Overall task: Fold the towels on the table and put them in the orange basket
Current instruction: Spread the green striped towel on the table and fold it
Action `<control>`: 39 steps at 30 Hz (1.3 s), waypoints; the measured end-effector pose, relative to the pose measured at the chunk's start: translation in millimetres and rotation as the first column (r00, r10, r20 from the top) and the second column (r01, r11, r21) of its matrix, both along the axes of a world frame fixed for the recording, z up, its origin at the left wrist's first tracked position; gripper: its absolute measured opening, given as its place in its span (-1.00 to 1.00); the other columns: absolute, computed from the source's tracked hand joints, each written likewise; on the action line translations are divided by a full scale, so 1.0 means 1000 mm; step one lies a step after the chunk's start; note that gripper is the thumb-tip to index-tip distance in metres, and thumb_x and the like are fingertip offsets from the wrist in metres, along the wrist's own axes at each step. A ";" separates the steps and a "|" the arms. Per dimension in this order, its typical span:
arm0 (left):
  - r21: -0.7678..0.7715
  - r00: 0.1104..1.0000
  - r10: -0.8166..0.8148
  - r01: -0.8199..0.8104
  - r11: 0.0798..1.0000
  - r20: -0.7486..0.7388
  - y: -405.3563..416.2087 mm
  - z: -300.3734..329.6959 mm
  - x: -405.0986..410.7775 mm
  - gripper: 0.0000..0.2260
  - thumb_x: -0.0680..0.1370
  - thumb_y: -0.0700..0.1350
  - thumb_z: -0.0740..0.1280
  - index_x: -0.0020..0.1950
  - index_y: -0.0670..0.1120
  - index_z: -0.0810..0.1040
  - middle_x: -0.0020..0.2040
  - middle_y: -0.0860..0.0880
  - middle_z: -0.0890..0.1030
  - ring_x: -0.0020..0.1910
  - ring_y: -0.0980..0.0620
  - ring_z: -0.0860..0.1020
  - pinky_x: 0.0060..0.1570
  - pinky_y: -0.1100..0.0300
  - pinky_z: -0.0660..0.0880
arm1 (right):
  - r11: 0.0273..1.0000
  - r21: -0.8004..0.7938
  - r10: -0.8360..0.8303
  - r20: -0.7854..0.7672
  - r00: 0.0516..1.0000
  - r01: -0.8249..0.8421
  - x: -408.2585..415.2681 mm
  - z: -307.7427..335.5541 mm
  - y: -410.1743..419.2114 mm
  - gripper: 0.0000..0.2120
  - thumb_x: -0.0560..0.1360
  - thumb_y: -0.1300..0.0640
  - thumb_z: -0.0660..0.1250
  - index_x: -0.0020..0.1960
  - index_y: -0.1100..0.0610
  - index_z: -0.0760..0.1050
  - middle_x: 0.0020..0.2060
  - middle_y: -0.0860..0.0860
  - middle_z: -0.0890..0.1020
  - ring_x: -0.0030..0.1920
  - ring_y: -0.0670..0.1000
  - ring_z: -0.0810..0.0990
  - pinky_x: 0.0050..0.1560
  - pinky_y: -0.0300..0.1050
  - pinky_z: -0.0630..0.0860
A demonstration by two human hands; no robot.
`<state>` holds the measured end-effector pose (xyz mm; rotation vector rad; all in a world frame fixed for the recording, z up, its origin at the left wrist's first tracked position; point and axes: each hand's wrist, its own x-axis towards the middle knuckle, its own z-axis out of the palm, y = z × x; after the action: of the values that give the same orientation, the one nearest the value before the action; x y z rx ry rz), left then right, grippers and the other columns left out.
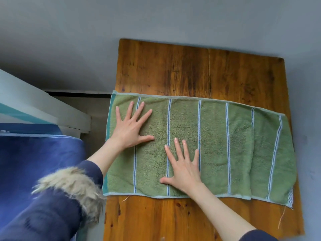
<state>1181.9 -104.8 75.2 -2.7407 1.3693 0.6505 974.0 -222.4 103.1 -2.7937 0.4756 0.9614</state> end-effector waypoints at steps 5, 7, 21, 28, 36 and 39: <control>0.050 1.000 -0.004 0.006 0.999 -0.030 -0.005 0.003 0.008 0.00 0.19 0.59 0.04 0.45 0.24 -0.34 0.48 -0.02 -0.40 0.45 -0.14 -0.40 0.25 -0.39 -0.35 | 1.000 0.009 0.007 -0.002 1.000 -0.007 -0.001 0.000 0.000 0.11 0.26 -0.51 0.18 0.37 -0.13 -0.55 0.39 0.05 -0.53 0.37 0.17 -0.56 0.27 0.44 -0.37; 0.070 0.999 -0.002 0.005 0.998 -0.039 -0.006 0.006 0.009 0.01 0.20 0.57 0.12 0.46 0.25 -0.32 0.50 -0.03 -0.38 0.46 -0.15 -0.39 0.26 -0.41 -0.32 | 0.999 0.035 0.006 0.013 1.000 -0.007 -0.002 0.002 -0.001 0.08 0.28 -0.50 0.18 0.40 -0.14 -0.51 0.39 0.03 -0.52 0.39 0.16 -0.54 0.27 0.41 -0.39; -0.015 0.987 -0.033 0.031 0.999 -0.156 -0.056 0.029 -0.136 -0.30 0.48 0.38 0.03 0.48 0.24 -0.29 0.47 -0.01 -0.42 0.43 -0.12 -0.44 0.29 -0.36 -0.34 | 0.866 0.114 -0.498 0.297 0.815 0.487 -0.115 0.028 -0.103 -0.48 0.61 -0.07 0.05 0.52 0.01 0.05 0.53 -0.01 0.05 0.53 -0.01 -0.08 0.50 0.11 -0.11; 0.053 0.978 -0.118 0.129 0.990 -0.173 -0.134 0.029 -0.238 -0.35 0.54 0.29 0.06 0.50 0.20 -0.23 0.49 -0.02 -0.39 0.39 -0.13 -0.47 0.31 -0.36 -0.30 | 0.720 0.082 -0.666 0.358 0.654 0.689 -0.202 0.027 -0.184 -0.52 0.61 0.01 0.09 0.50 0.10 0.16 0.50 0.08 0.17 0.52 0.09 0.04 0.47 0.18 0.03; 0.197 0.985 -0.004 0.038 0.980 -0.173 -0.209 0.027 -0.308 -0.26 0.50 0.31 0.16 0.51 0.18 -0.22 0.52 -0.02 -0.35 0.47 -0.14 -0.37 0.31 -0.43 -0.14 | 0.859 0.075 -0.511 0.165 0.843 0.506 -0.278 0.007 -0.251 -0.48 0.62 -0.01 0.05 0.53 -0.04 -0.03 0.53 -0.01 -0.14 0.52 0.00 -0.21 0.48 0.06 -0.21; 0.257 0.987 0.041 0.001 0.966 -0.157 -0.214 0.030 -0.313 -0.18 0.47 0.28 0.25 0.51 0.18 -0.24 0.51 -0.03 -0.38 0.47 -0.15 -0.37 0.30 -0.46 -0.07 | 0.758 0.216 -0.649 0.347 0.677 0.616 -0.283 0.013 -0.269 -0.61 0.60 0.12 0.15 0.41 0.12 0.33 0.48 0.07 0.21 0.49 0.05 0.13 0.45 -0.03 0.07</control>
<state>868.7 -318.6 105.0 -2.5467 1.1865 0.9943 691.0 -491.5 115.9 -2.3414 1.1949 0.2263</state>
